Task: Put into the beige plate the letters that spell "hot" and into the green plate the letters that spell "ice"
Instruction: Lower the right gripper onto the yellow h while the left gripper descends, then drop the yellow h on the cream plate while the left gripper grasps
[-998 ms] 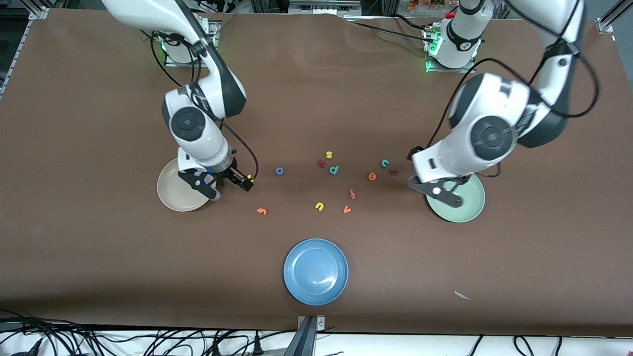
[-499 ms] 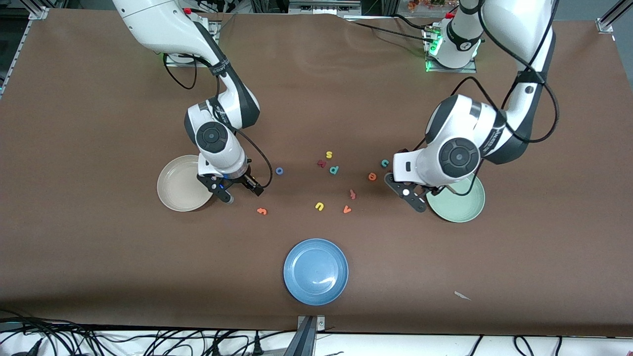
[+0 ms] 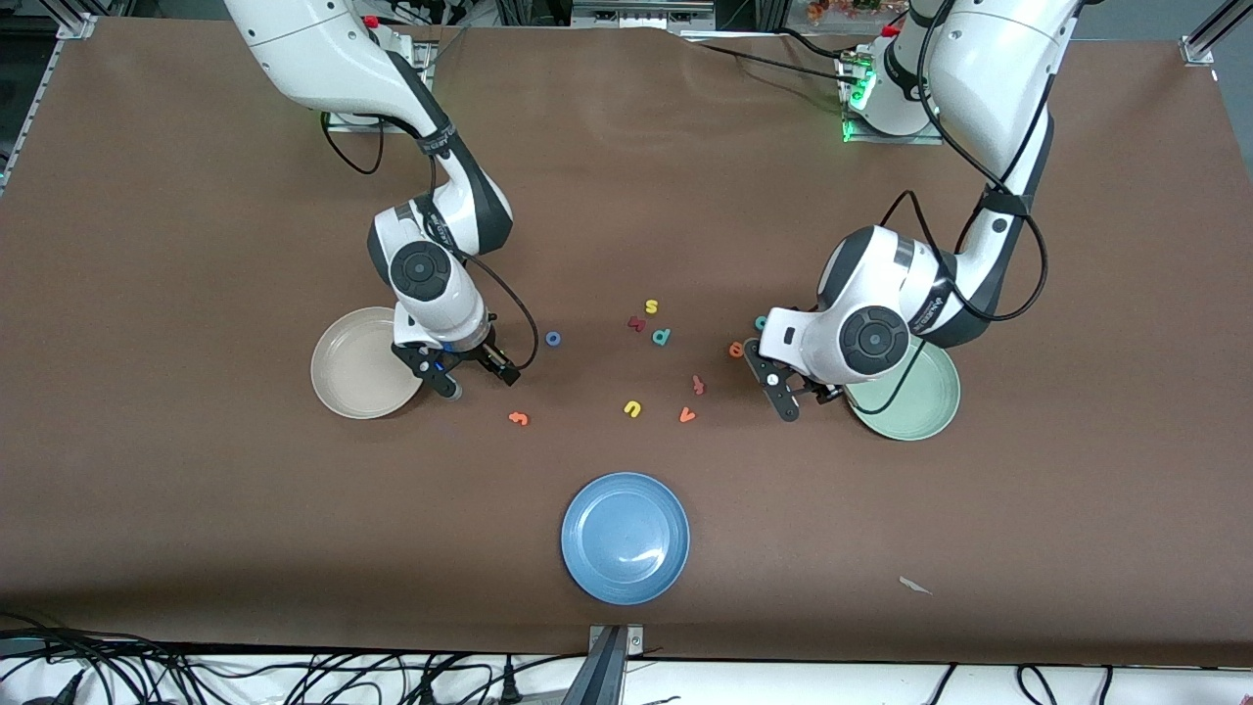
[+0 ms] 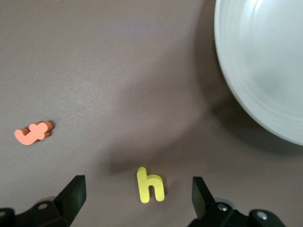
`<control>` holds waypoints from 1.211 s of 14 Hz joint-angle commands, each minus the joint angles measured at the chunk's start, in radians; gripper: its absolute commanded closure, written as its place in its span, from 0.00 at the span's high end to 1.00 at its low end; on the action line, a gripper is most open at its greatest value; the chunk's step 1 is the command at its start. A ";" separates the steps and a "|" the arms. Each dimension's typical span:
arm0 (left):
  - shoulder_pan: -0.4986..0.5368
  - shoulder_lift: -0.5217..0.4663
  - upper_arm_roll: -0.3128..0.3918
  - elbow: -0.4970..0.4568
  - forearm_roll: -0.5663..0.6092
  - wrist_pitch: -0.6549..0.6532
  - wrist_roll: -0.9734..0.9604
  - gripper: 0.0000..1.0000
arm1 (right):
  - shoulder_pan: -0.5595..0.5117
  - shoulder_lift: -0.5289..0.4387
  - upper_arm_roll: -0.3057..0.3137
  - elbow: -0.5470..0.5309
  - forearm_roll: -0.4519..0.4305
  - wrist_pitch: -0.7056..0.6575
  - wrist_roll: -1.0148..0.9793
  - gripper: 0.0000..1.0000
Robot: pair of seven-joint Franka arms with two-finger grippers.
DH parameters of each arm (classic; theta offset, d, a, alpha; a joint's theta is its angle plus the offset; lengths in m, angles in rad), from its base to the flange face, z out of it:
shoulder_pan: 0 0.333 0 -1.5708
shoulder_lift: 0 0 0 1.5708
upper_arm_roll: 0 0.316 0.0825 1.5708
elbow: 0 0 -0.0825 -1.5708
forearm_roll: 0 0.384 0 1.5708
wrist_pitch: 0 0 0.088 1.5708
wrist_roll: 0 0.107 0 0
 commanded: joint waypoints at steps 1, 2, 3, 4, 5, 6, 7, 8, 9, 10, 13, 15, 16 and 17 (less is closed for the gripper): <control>0.015 -0.037 -0.010 -0.099 -0.025 0.068 0.104 0.97 | -0.001 0.005 0.001 -0.017 -0.001 0.025 -0.001 0.98; 0.018 -0.062 -0.018 -0.156 -0.030 0.113 0.137 0.96 | -0.003 0.010 0.001 -0.017 -0.001 0.027 -0.001 0.96; 0.018 -0.079 -0.018 -0.205 -0.028 0.145 0.148 0.93 | -0.003 0.016 0.002 -0.017 -0.001 0.030 -0.001 0.95; 0.012 -0.085 -0.025 -0.234 -0.021 0.165 0.150 0.89 | -0.003 0.020 0.008 -0.017 0.001 0.032 -0.001 0.93; 0.009 -0.085 -0.028 -0.242 -0.011 0.176 0.152 0.88 | -0.004 0.022 0.013 -0.016 0.007 0.035 0.000 0.92; 0.017 -0.085 -0.030 -0.245 -0.010 0.184 0.174 0.88 | -0.004 0.022 0.013 -0.016 0.007 0.041 0.000 0.90; 0.017 -0.083 -0.030 -0.262 -0.010 0.206 0.223 0.84 | -0.004 0.022 0.014 -0.016 0.007 0.042 0.000 0.88; 0.031 -0.080 -0.030 -0.283 -0.010 0.251 0.269 0.73 | -0.003 0.028 0.014 -0.016 0.007 0.044 0.000 0.84; 0.038 -0.077 -0.031 -0.300 -0.011 0.291 0.314 0.61 | -0.001 0.033 0.016 -0.014 0.007 0.045 0.000 0.79; 0.037 -0.074 -0.031 -0.315 -0.010 0.315 0.322 0.59 | -0.003 0.034 0.022 -0.014 0.007 0.045 0.000 0.75; 0.029 -0.079 -0.035 -0.369 -0.010 0.348 0.323 0.56 | 0.001 0.036 0.028 -0.017 0.009 0.056 0.002 0.68; 0.038 -0.102 -0.068 -0.383 -0.010 0.345 0.326 0.56 | 0.001 0.036 0.031 -0.017 0.010 0.056 0.002 0.65; 0.038 -0.102 -0.068 -0.383 -0.010 0.345 0.326 0.55 | 0.001 0.036 0.031 -0.019 0.010 0.058 0.001 0.61; 0.038 -0.097 -0.068 -0.383 -0.010 0.348 0.326 0.54 | 0.001 0.037 0.031 -0.017 0.010 0.056 -0.001 0.56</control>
